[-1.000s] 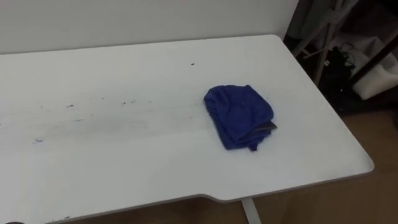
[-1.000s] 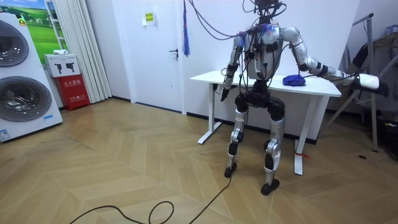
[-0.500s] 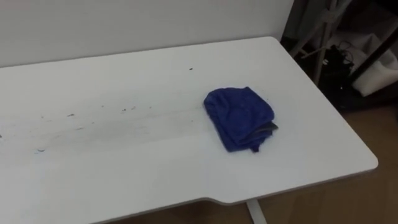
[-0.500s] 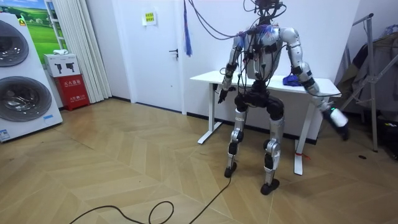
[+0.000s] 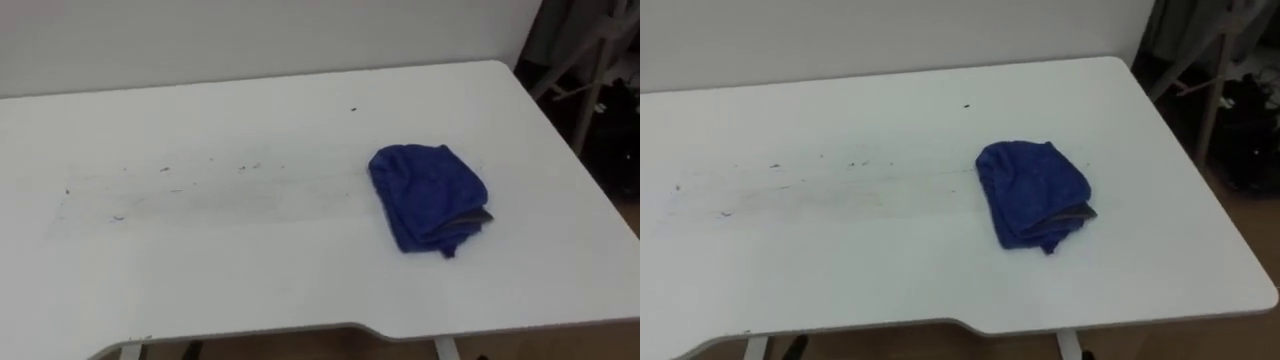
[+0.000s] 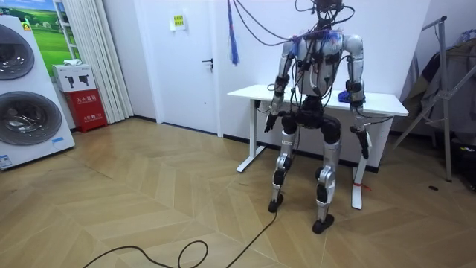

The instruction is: Wipe table

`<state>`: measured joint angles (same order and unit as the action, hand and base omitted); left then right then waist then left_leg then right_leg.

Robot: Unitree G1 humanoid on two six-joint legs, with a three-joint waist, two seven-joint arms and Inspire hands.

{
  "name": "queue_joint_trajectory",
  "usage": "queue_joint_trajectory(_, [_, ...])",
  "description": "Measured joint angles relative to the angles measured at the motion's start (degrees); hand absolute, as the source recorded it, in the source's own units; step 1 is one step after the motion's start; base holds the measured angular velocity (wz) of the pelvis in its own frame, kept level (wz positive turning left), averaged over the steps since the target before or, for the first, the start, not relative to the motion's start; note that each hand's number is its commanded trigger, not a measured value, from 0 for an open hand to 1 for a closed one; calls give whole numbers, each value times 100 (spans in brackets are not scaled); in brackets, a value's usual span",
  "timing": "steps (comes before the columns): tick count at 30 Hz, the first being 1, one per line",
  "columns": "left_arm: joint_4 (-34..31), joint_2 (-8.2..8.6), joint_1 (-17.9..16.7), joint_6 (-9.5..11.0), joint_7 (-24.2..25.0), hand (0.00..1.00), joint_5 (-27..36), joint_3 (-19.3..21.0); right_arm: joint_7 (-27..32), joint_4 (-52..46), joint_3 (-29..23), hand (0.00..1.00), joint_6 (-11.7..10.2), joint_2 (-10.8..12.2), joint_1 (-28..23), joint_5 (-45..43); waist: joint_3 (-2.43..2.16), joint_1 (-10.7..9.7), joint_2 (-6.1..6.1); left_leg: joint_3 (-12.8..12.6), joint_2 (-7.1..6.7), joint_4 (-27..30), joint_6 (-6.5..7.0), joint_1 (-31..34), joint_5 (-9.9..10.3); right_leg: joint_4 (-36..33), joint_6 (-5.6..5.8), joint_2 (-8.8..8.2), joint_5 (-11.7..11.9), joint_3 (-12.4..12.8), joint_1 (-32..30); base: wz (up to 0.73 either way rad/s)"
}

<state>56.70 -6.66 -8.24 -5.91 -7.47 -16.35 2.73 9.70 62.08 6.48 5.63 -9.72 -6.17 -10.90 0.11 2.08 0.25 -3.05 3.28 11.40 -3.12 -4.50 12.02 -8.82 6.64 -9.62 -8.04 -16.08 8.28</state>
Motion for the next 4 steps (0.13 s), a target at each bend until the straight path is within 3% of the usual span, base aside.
queue_joint_trajectory(4, [-132,70,-170,56,-102,0,-21,-76,-177,4,157,0,-218,141,42,192,6,1,-14,111,-8,-3,-1,65,0,31,0,2,0,-142,15,16])
